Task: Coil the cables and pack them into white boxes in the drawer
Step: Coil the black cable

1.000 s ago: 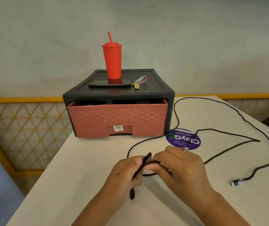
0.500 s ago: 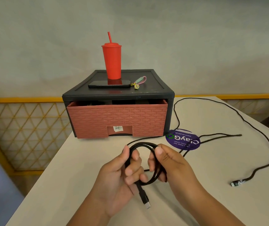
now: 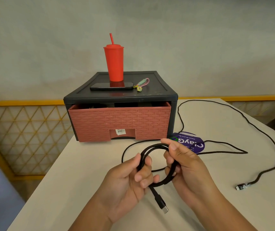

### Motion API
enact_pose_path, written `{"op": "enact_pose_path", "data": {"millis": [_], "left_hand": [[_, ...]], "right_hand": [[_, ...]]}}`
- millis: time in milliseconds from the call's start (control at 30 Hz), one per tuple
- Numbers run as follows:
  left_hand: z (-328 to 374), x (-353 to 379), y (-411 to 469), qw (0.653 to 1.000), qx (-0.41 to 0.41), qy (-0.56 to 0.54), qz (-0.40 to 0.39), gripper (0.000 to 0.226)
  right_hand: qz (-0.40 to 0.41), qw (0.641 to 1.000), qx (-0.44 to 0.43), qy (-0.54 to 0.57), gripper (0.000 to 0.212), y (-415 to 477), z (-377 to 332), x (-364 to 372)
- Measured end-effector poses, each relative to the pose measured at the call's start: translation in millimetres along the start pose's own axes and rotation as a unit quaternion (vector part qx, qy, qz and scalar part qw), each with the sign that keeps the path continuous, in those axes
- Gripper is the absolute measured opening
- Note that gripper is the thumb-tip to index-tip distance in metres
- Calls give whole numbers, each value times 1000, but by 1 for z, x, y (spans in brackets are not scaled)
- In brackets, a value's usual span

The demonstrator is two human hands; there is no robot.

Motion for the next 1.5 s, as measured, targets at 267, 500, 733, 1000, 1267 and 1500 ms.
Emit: {"op": "enact_pose_path", "data": {"millis": [267,500,733,1000,1267,1500], "left_hand": [[0,4,-2,996,16,-4,93,26],[28,-13,-5,971,128,-128,156,29],[39,-32,-4,956,221,-145,127,32],[23,-11,-4,935,300,108,156,25],[7,-7,-5,788,336,501,124,39],[9,-8,-8,723,285,620,108,31]], "right_hand": [[6,976,-78,-201,28,5,6,-3],[-29,814,-128,-566,23,10,14,-13],[-117,645,-113,-747,40,4,27,-4],[-242,603,-174,-740,25,-18,28,20],[-253,668,-256,-651,28,-17,26,18],[-149,757,-283,-570,26,-9,5,9]]}}
Point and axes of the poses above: each hand's wrist, its own y-axis towards the middle knuckle, its own x-axis out of the palm, z = x × y, the point moved 3 cm from there along y, towards the middle knuckle, and after that the axes turned 1 degree about x, right-handed, at the moved point
